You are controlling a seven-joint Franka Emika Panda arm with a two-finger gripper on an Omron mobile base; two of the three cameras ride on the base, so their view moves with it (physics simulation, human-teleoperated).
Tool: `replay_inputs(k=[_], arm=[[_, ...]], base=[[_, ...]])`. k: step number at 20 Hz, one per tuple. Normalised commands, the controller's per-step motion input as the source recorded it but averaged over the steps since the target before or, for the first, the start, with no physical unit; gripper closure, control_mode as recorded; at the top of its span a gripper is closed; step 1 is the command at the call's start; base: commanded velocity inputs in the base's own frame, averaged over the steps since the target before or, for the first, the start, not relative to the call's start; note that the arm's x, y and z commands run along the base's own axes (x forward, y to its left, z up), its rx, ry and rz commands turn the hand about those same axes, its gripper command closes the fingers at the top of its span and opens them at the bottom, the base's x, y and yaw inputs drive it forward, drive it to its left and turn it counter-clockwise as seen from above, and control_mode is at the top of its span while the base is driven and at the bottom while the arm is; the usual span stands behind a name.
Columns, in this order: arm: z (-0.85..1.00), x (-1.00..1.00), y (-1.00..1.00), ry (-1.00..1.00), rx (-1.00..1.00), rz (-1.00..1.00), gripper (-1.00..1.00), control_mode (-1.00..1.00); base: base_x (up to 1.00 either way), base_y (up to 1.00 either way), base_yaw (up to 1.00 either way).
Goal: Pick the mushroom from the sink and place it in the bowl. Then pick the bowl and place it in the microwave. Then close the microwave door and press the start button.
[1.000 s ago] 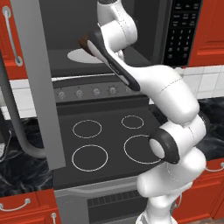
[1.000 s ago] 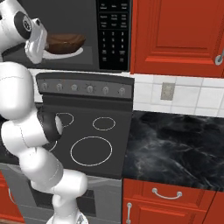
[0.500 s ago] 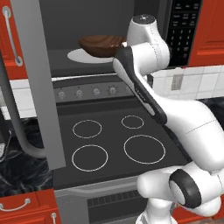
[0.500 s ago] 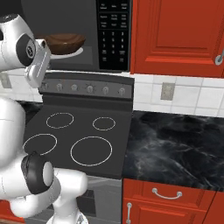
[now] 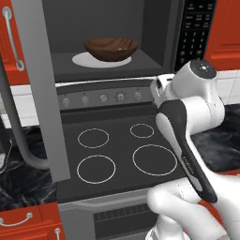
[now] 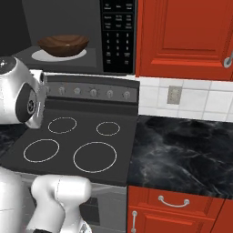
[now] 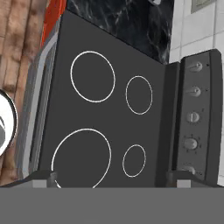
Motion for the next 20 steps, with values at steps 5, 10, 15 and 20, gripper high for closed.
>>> replay_inputs(k=[5,10,15,20], arm=[[-0.55,-1.00,0.53,-0.31,-0.05,0.07,-1.00,-1.00],[-0.33,-1.00,0.91,-0.33,-0.12,0.01,-1.00,-1.00],[-0.07,-0.86,1.00,-0.29,-0.14,-0.05,-1.00,-1.00],[-0.24,-0.73,0.57,-0.19,-0.06,-0.11,-1.00,-1.00]], base=[[0.00,0.00,0.00],[0.00,0.00,0.00],[0.00,0.00,0.00],[0.00,0.00,0.00]])
